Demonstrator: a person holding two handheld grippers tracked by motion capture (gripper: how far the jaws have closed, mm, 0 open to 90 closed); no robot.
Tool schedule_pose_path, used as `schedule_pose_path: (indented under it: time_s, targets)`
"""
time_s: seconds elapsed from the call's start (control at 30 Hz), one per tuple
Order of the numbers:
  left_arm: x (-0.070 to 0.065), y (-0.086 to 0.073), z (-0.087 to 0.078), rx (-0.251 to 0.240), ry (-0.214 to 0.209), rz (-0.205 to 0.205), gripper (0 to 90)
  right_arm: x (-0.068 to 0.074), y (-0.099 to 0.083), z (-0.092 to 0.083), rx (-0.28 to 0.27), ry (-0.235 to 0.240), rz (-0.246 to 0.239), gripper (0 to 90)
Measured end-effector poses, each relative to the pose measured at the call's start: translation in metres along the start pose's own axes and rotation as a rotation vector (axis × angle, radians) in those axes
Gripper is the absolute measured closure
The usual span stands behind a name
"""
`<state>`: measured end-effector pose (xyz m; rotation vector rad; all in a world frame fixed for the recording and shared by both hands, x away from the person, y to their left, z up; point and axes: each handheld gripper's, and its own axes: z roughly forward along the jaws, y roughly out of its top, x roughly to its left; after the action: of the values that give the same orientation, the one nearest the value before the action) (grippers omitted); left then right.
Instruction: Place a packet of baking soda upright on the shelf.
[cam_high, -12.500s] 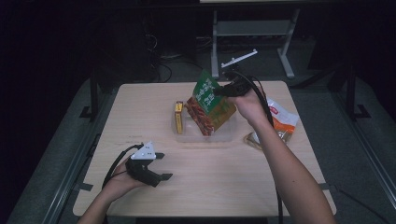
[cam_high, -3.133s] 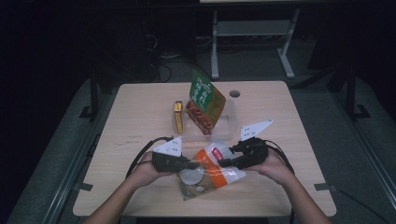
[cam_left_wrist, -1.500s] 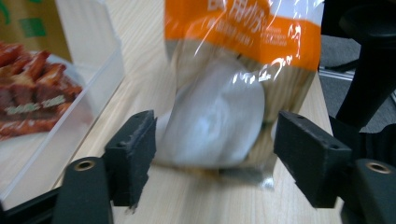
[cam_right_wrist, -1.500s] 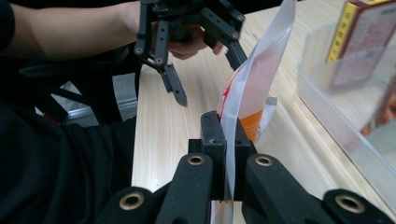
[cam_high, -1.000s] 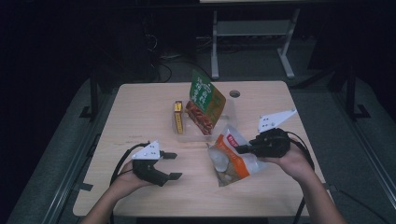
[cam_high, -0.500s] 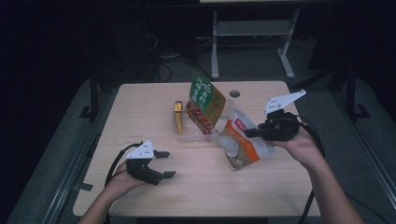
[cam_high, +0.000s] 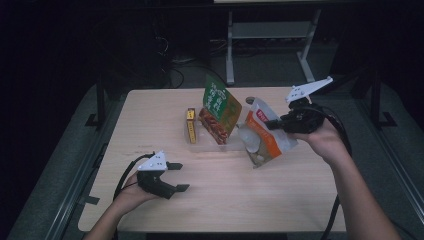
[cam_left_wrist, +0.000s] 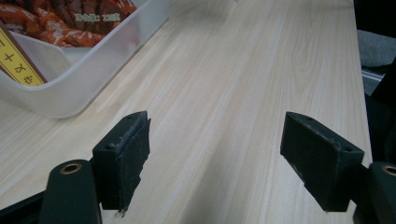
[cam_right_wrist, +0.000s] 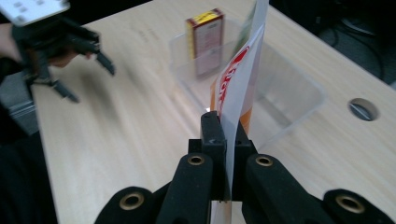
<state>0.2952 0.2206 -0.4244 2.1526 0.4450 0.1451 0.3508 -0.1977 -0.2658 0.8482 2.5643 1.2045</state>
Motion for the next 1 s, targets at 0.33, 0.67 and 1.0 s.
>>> schedule_pose_path:
  time_s: [0.33, 0.67, 1.0]
  targets:
    - [0.001, -0.001, 0.001, 0.010, 0.001, 0.003, 23.0, -0.021, 0.033, 0.008, 0.008, -0.052, -0.011, 90.0]
    - [0.002, -0.002, 0.002, 0.017, 0.002, -0.002, 23.0, -0.030, 0.049, 0.014, 0.006, -0.078, -0.010, 90.0]
    - [0.001, -0.002, 0.003, 0.027, -0.003, -0.004, 23.0, -0.035, 0.059, 0.026, 0.025, -0.088, -0.019, 90.0]
